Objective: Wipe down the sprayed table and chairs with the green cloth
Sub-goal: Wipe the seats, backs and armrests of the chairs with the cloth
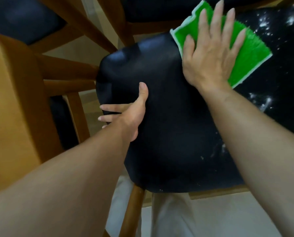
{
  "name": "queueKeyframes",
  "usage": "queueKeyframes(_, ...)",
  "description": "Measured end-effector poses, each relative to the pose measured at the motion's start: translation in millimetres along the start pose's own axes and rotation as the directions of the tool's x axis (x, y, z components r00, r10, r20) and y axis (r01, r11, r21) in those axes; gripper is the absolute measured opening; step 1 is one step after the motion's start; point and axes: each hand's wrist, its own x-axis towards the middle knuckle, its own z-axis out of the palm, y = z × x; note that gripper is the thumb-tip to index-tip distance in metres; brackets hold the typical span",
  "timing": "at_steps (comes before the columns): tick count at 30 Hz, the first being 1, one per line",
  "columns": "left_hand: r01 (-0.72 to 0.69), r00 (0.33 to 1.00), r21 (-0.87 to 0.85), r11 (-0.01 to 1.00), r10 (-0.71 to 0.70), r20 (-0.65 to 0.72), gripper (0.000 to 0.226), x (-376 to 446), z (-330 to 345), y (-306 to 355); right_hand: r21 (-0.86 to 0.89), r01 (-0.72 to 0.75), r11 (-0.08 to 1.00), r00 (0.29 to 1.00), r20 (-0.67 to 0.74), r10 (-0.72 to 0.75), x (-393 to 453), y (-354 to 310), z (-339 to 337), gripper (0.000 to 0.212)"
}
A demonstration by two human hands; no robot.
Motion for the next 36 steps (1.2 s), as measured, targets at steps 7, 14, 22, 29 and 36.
queueKeyframes(7,0.004,1.000,0.024,1.000,-0.004,-0.011,0.154,2.9,1.9,0.0,-0.019,0.233,0.972,0.968,0.100,-0.230,-114.7,-17.1,11.1,0.066)
queueKeyframes(14,0.030,0.999,0.051,0.998,-0.029,-0.027,0.148,4.7,2.8,-0.3,-0.017,0.526,0.851,0.845,0.131,-0.519,-75.1,65.7,3.9,0.070)
queueKeyframes(22,0.020,0.999,0.050,0.999,-0.022,0.028,0.148,0.6,0.4,2.8,0.045,-0.344,0.938,0.939,0.003,0.345,-9.5,13.1,-8.3,0.062)
queueKeyframes(29,-0.001,0.999,0.041,0.999,0.003,-0.054,0.168,9.4,5.4,-2.4,0.028,0.369,0.929,0.926,0.077,-0.370,-26.9,-27.8,1.2,0.053)
queueKeyframes(36,-0.008,0.999,0.015,1.000,0.009,-0.047,0.167,15.6,5.7,-6.1,0.022,-0.016,1.000,0.998,0.057,0.015,10.9,112.3,-23.7,0.055)
